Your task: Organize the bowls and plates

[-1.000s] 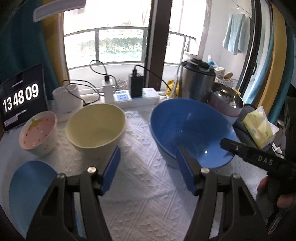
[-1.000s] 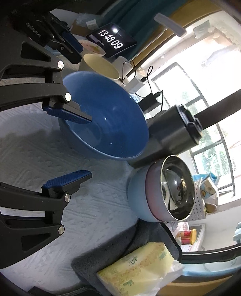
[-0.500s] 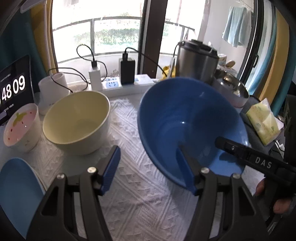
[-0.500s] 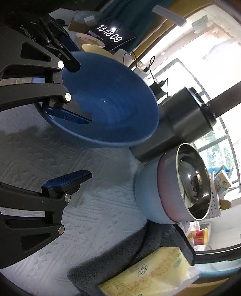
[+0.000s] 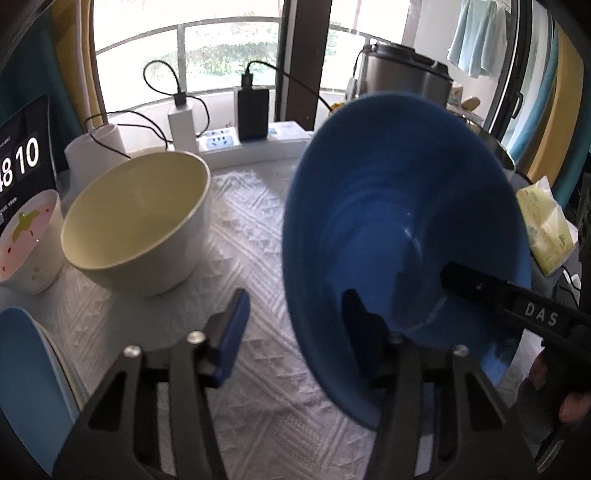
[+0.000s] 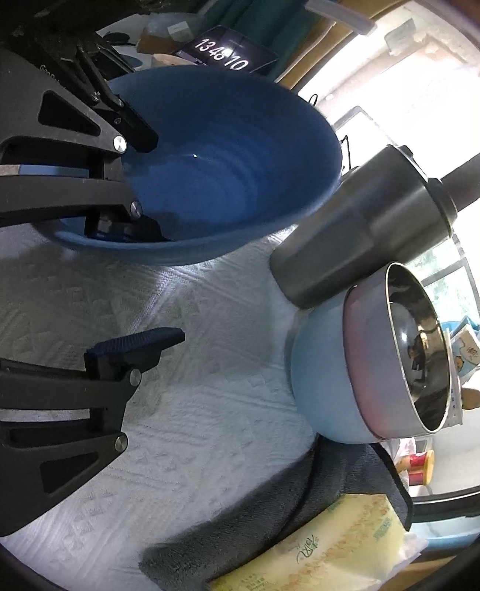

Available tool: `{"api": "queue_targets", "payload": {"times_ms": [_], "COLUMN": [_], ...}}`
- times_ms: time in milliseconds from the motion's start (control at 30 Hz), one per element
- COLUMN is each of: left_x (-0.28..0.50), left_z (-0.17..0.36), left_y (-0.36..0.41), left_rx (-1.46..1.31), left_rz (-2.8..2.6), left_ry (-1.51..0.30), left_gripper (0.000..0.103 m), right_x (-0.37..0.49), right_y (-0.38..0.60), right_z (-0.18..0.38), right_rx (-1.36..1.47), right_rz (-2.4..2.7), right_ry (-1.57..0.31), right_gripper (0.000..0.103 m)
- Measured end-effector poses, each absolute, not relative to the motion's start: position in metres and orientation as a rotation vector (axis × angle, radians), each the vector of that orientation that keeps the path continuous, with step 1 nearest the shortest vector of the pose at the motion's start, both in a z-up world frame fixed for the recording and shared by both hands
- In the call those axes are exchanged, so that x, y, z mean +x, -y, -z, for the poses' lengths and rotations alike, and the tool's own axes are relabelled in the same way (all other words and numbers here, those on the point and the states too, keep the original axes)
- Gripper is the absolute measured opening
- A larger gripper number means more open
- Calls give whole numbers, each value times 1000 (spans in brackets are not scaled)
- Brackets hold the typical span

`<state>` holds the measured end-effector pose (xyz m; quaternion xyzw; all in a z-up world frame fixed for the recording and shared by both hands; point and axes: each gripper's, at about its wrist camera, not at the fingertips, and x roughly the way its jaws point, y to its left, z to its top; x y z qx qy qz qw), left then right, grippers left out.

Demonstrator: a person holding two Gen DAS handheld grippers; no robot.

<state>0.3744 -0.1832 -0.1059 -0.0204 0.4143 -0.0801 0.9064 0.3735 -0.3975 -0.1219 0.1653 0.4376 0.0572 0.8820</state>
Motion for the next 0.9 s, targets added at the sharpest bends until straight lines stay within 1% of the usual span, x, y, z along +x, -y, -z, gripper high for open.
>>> {"api": "queue_targets", "payload": {"times_ms": [67,133,267,400,733,767,833,900], "left_x": [375,375,371,368,354,354,353,349], "left_z": [109,110,109,109,102,102,102,101], "left_y": [185,187,191,193,197,197,196,195], "left_rx": [-39,-39,-31,-26,-18,-21,-27,-27], "left_rz": [176,190,218,235,255,256,260,263], "left_ry": [-866,-867,-859,-865,-841,-841,-841,-836], "left_gripper": [41,37,27,25,23,23,22,22], "right_x": [375,375,375,374,371,372,370,370], "right_y": [394,392,389,384,363,361,363,361], "right_z": [121,121,121,119,111,110,108,105], "right_rx": [339,333,325,312,286,282,280,285], "right_rz": [-127,-138,-159,-169,-172,-167,-154,-150], "right_ry": [-907,-904,-900,-896,-892,-892,-888,-889], "right_gripper": [37,33,20,15,14,13,7,7]}}
